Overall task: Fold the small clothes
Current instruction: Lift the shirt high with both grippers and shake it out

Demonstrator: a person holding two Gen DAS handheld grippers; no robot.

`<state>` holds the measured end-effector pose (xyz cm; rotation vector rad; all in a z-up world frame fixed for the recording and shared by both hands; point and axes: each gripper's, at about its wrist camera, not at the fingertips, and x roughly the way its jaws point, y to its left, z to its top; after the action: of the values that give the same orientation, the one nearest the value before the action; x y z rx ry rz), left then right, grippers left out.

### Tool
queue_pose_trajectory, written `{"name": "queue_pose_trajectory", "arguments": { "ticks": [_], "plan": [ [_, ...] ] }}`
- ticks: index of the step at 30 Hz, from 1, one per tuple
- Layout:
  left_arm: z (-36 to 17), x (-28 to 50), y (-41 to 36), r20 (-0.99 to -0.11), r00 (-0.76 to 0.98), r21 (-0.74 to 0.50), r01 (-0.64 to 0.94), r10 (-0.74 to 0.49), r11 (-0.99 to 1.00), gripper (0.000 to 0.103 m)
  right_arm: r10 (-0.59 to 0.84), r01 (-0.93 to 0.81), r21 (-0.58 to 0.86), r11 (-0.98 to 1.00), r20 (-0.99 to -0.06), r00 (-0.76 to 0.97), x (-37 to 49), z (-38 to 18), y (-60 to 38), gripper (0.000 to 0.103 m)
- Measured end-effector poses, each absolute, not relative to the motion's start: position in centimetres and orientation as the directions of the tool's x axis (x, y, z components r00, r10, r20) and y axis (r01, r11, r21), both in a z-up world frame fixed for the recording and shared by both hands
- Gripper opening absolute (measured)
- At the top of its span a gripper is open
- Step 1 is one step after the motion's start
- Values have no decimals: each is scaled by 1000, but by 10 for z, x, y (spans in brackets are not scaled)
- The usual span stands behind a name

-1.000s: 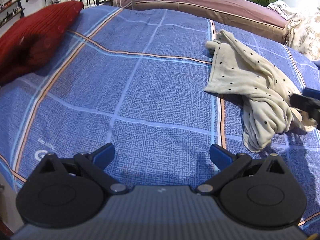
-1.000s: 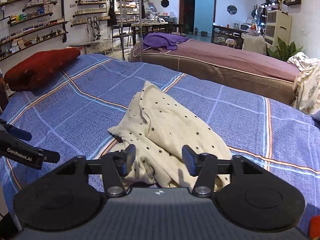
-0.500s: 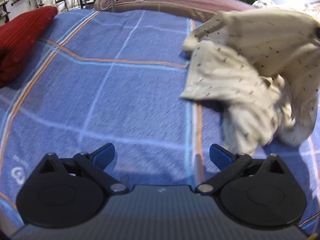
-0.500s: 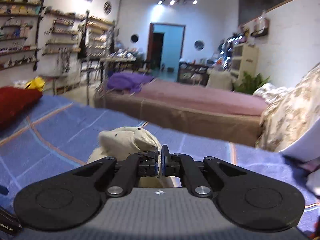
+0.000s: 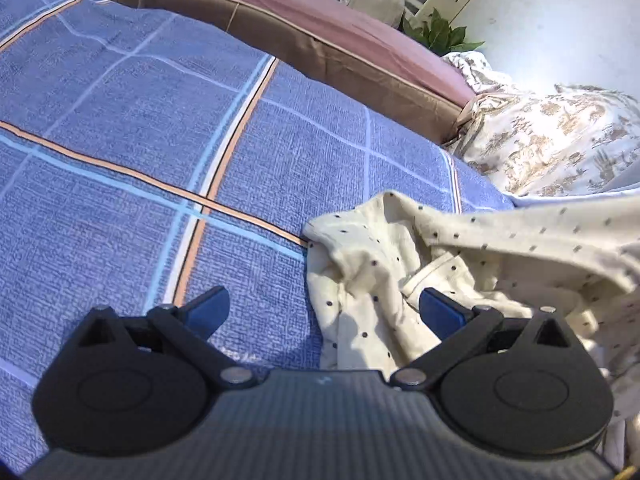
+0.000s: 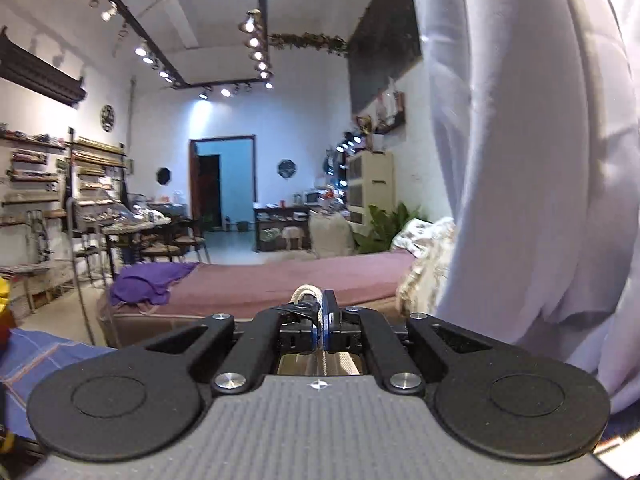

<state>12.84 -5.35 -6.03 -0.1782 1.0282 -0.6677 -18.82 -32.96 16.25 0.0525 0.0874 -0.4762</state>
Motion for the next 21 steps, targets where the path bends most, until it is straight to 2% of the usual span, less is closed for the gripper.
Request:
{"name": "queue_pose_trajectory", "arguments": {
  "ticks": [2,5,9,11,17,19,21],
  "plan": [
    [-57,119,-62,-727,357,-411,458,-587,788,103,-401,402,-2,916,-36,915,-194,183,-317,2],
    [-38,102,-62,-666,449,-346,522,-596,780,103,-321,322,-23,947,40,946,-204,211,-306,2],
    [-1,91,-49,-530,632,-192,560,-565,806,103,-258,258,8,966,76,963,-213,222,-309,2],
    [14,90,-51,-481,664,-125,594,-572,795,103,-245,244,15,970,67,967,-214,220,-310,2],
    [44,44,-109,-435,569,110,803,-698,586,103,-250,250,-16,968,32,968,-218,217,-298,2],
    [44,30,-115,-451,468,80,869,-760,488,103,-262,262,-27,965,30,965,-225,222,-294,2],
    [41,21,-110,-429,379,12,910,-820,415,103,-292,293,-40,955,32,956,-232,229,-295,2]
  ]
}}
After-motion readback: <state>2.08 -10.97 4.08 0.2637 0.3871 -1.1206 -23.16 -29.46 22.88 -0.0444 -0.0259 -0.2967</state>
